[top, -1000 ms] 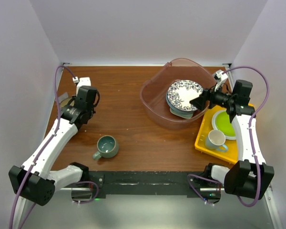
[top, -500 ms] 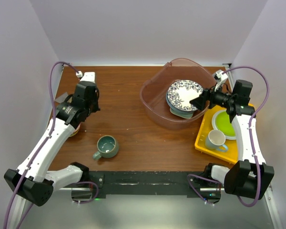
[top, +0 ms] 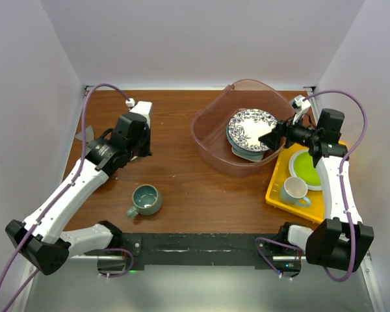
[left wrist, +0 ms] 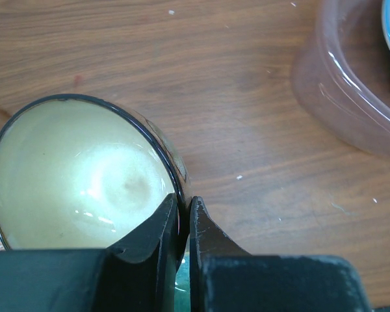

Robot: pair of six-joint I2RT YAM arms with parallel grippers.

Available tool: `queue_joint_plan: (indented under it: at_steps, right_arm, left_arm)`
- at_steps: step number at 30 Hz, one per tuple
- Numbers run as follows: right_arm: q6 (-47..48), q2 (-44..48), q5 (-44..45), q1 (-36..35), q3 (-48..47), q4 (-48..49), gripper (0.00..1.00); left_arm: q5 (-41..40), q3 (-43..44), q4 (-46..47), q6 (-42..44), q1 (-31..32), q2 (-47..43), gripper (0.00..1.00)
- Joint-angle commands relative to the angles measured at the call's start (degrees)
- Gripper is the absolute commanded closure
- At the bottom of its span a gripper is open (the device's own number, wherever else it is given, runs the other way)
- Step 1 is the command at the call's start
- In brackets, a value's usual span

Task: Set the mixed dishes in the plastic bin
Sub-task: Pick up the bowl from the center of the board.

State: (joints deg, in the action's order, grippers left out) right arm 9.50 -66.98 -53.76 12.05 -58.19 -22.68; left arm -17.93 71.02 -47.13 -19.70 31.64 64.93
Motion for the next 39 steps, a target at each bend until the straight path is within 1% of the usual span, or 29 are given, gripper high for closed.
queue_joint_plan:
  at_steps: [1,12,21,24,29,30,39]
  right_arm:
    - [0.70,0.80,-1.26,0.34,-0.34,1.58,0.16]
    - [0.87,0.45,-1.52,0.25,-0.25,1.58,0.14]
    - [0.96,0.10,-1.96,0.25,-0.08,1.67,0.13]
    - [1.05,0.10,-1.97,0.25,-0.08,1.58,0.13]
    - [1.23,-0.08,-2.40,0.34,-0.08,1.50,0.13]
    - [1.31,-0.17,-2.49,0.25,-0.08,1.49,0.13]
    - [1.93,-0.70,-3.63,0.25,-0.17,1.23,0.12]
  left_arm:
    - [-0.35,3.95,8.02,2.92,3.94,0.29,1.00]
    - [-0.96,2.81,13.64,7.04,14.58,3.89,1.00]
    - [-0.88,-0.27,19.00,13.72,21.53,6.61,1.00]
    - [0.00,-1.41,20.50,16.70,22.67,7.23,1.00]
    - [0.62,-3.34,22.17,19.35,23.73,7.67,1.00]
    - [0.88,-3.61,22.78,21.27,24.08,7.67,1.00]
    - [2.64,-8.97,27.62,26.91,25.84,7.23,1.00]
